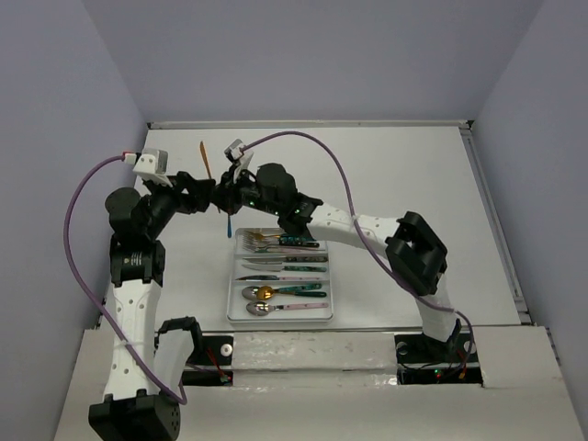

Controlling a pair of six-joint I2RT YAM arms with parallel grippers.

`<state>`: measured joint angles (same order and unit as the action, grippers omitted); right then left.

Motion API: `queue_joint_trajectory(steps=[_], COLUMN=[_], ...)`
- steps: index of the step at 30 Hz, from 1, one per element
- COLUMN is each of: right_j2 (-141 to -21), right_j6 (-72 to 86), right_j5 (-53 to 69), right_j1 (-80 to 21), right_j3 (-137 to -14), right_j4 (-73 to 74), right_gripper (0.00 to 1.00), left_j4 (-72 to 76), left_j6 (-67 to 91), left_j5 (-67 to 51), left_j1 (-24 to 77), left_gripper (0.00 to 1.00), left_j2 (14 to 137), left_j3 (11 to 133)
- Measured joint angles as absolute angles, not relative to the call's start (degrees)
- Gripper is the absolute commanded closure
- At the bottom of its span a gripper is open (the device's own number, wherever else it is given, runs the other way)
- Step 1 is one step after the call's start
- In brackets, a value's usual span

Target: Sort the eating utensils into containers

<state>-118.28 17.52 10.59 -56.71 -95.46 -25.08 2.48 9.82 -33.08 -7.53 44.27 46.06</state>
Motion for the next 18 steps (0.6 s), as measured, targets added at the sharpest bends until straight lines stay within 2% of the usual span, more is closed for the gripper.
queue_joint_trajectory(steps=[7,13,18], right_j2=[-108.9,-96.9,-95.4], right_j6=[-0.4,-13.3,-19.9], right_j5=[7.0,2.7,-3.8], right_j1=[-56.7,-58.9,-63.9], right_j3=[-85.9,-71.8,-66.8], right_j4=[-9.3,3.1,12.1], right_gripper=[1.00,1.00,1.00], left_j4=[-4.9,-9.6,-10.2], left_j6=[3.6,-1.0,-2.2], left_j5=[-25.1,-19.0,-17.0], left_j1=[-7.6,-8.5,-10.5], left_gripper=[0.01,0.01,0.01], left_j2=[42.7,39.4,37.3], left_j3=[46.2,46.7,46.7])
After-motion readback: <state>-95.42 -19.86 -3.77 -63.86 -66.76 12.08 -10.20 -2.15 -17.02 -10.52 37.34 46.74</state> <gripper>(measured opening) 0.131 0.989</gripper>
